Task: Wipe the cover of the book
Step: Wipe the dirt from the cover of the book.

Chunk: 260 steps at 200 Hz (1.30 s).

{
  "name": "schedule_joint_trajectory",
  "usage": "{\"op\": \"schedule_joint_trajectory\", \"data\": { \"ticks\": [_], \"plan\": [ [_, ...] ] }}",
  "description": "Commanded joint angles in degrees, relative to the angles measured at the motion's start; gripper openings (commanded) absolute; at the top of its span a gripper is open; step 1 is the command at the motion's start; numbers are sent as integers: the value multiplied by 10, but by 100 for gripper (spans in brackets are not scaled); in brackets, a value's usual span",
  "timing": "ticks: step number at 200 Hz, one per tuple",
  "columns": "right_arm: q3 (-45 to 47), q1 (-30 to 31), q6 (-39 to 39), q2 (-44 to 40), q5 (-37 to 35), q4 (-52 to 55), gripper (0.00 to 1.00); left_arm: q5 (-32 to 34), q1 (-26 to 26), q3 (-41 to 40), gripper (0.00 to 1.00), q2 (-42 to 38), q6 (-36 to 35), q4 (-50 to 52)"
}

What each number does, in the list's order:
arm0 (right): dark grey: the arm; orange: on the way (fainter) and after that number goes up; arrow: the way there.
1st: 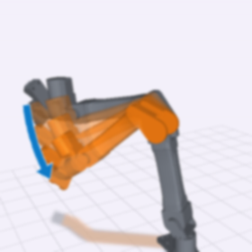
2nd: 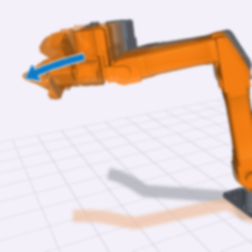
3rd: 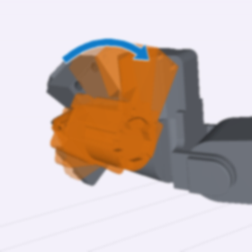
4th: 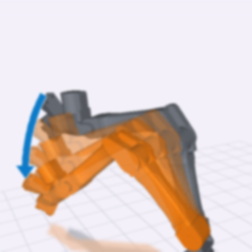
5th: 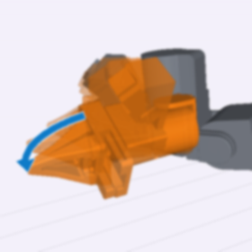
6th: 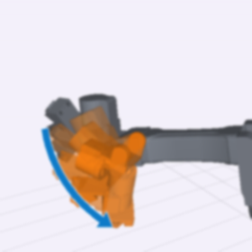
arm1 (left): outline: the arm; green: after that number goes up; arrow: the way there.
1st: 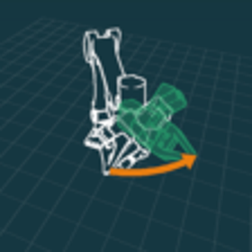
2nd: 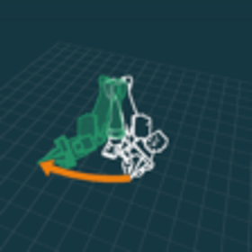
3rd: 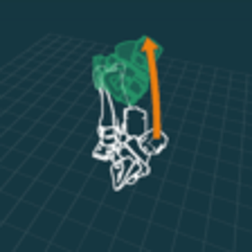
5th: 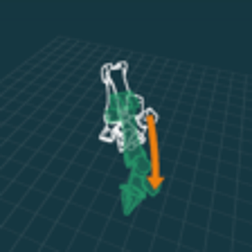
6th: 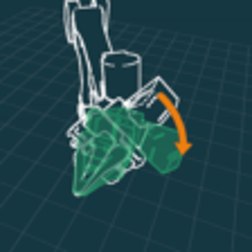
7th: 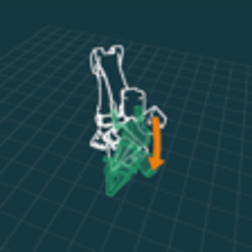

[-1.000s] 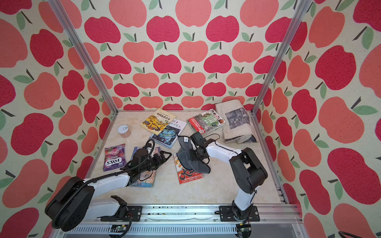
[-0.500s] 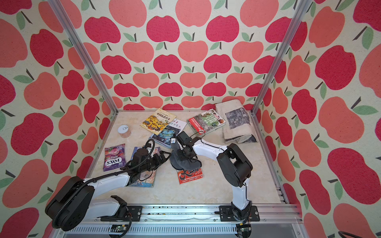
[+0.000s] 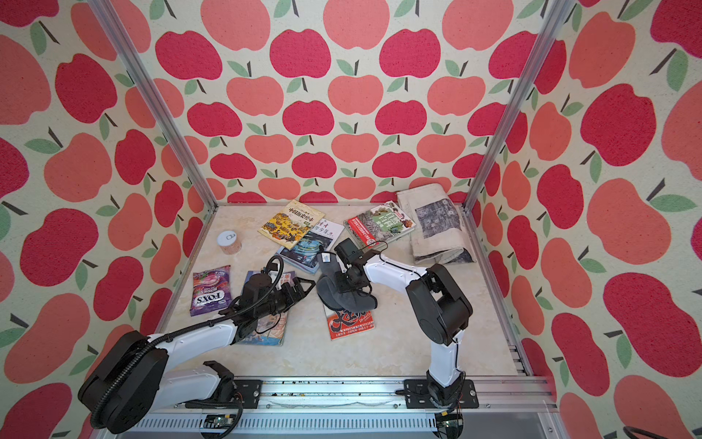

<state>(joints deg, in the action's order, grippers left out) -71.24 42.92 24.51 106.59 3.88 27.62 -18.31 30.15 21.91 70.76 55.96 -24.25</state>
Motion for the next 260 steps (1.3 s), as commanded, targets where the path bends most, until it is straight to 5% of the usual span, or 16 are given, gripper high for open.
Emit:
{"op": "schedule_joint_trajectory", "data": {
  "ticks": [1,70,161,260],
  "plan": [
    [23,-22,-24,-23,-23,27,0,10,3,-2,99,-3,-12,12],
    [14,-20,-31,-50,-43,40,0,17,5,6,99,-4,-22,23],
    [-81,63,15,72,45,-15,0,29,6,-12,99,-20,-15,29],
    [17,-1,30,27,59,-47,0,38,5,-19,99,-33,-18,29]
  ]
}}
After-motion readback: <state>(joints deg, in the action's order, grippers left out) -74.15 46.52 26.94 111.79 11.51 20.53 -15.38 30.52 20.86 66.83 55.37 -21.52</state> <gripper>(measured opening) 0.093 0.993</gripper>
